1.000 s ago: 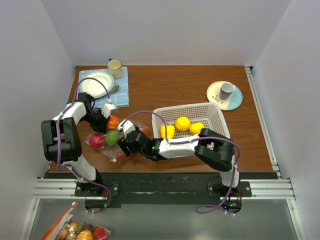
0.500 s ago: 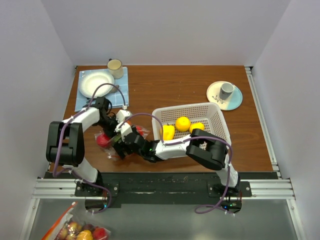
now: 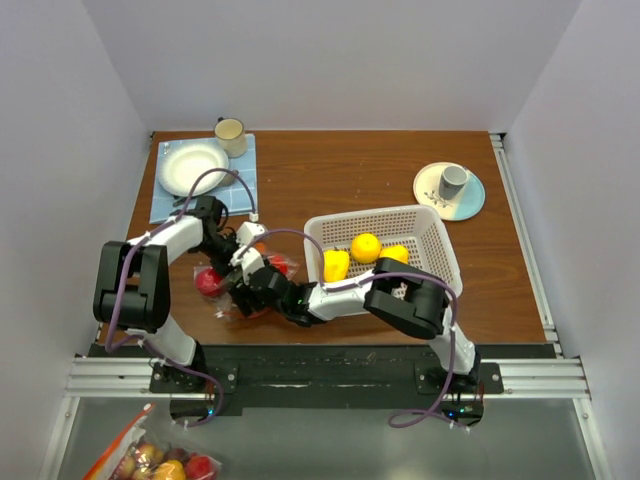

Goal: Open the zip-top bag and remove the fake food

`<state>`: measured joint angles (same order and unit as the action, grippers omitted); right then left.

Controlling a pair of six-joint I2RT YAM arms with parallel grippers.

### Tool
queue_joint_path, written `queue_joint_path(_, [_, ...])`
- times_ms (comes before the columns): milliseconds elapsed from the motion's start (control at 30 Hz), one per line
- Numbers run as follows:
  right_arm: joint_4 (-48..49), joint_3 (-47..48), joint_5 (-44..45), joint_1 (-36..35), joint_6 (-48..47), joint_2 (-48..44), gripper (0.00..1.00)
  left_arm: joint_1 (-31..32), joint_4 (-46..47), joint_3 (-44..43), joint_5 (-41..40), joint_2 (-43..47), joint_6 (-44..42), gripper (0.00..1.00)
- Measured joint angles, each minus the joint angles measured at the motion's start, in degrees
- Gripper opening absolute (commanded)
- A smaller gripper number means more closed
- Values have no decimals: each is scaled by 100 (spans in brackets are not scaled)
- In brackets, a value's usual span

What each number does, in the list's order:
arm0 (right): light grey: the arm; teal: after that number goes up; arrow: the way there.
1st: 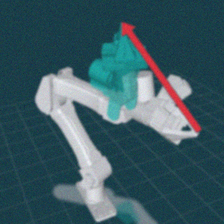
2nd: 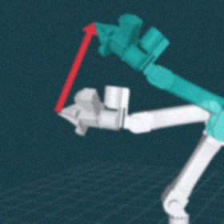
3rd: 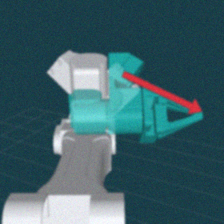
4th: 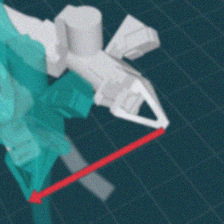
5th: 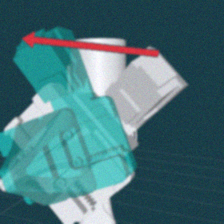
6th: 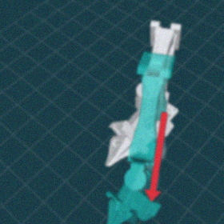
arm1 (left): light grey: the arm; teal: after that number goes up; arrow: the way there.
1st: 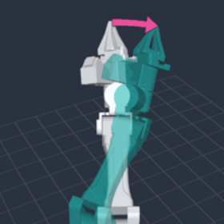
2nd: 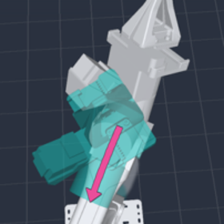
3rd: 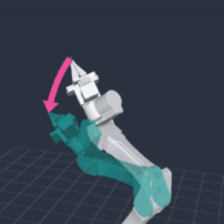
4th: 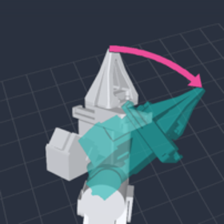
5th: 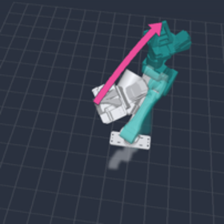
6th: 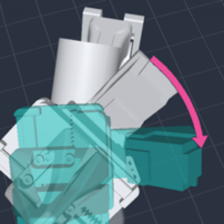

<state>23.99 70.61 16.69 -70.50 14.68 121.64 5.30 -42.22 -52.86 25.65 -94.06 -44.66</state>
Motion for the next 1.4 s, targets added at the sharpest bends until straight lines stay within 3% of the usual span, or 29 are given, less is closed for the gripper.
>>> queue_joint_path(67, [59, -114, -17, 0, 35, -57, 37, -4, -4, -13, -33, -17, 13, 7])
queue_joint_path(100, [79, -195, -17, 0, 48, -109, 19, -11, -22, -37, -39, -42, 17, 7])
queue_joint_path(167, [50, -407, 9, 0, 72, -286, 6, -37, -55, -107, -55, -96, 57, 7])
queue_joint_path(400, [-579, -1064, 256, -4, 37, -1580, 12, -107, -7, -179, -308, -131, 247, 6])
queue_joint_path(500, [-1038, -1220, 518, -7, 26, -2472, 1, -232, 0, -308, -382, -216, 361, 7])
queue_joint_path(667, [-1609, -1386, 1401, 70, -79, -3803, 0, -374, -118, -560, -415, -323, 378, 7])
queue_joint_path(800, [-2118, -1423, 2081, 616, 70, -4345, 0, -378, -442, -872, -297, -225, 376, 5])
queue_joint_path(867, [-2428, -1462, 2448, 973, 264, -4387, 15, -378, -581, -1012, -216, -50, 376, 3])
queue_joint_path(900, [-2645, -1471, 2623, 1161, 389, -4352, 57, -378, -662, -1069, -179, 63, 374, 2])
queue_joint_path(933, [-2859, -1471, 2771, 1316, 507, -4282, 84, -378, -741, -1128, -140, 192, 374, 2])
queue_joint_path(967, [-3053, -1469, 2894, 1438, 603, -4186, 99, -378, -822, -1187, -107, 315, 372, 2])
queue_joint_path(1033, [-3351, -1464, 3023, 1541, 756, -3963, 99, -378, -931, -1279, -57, 509, 372, 2])
queue_joint_path(1133, [-3696, -1464, 2977, 1523, 863, -3665, 98, -400, -999, -1314, -35, 734, 356, 18])
queue_joint_path(1233, [-3659, -1517, 2837, 1416, 866, -3740, 98, -675, -994, -1303, 15, 710, 260, 53])
queue_joint_path(1267, [-3576, -1569, 2793, 1338, 833, -3847, 99, -817, -1003, -1303, 46, 658, 203, 88])
queue_joint_path(1300, [-3515, -1615, 2743, 1231, 772, -3978, 99, -1001, -1034, -1316, 122, 549, 138, 100])
queue_joint_path(1400, [-3200, -1668, 2686, 767, 503, -4350, 99, -1438, -1246, -1399, 372, 35, -131, 100])
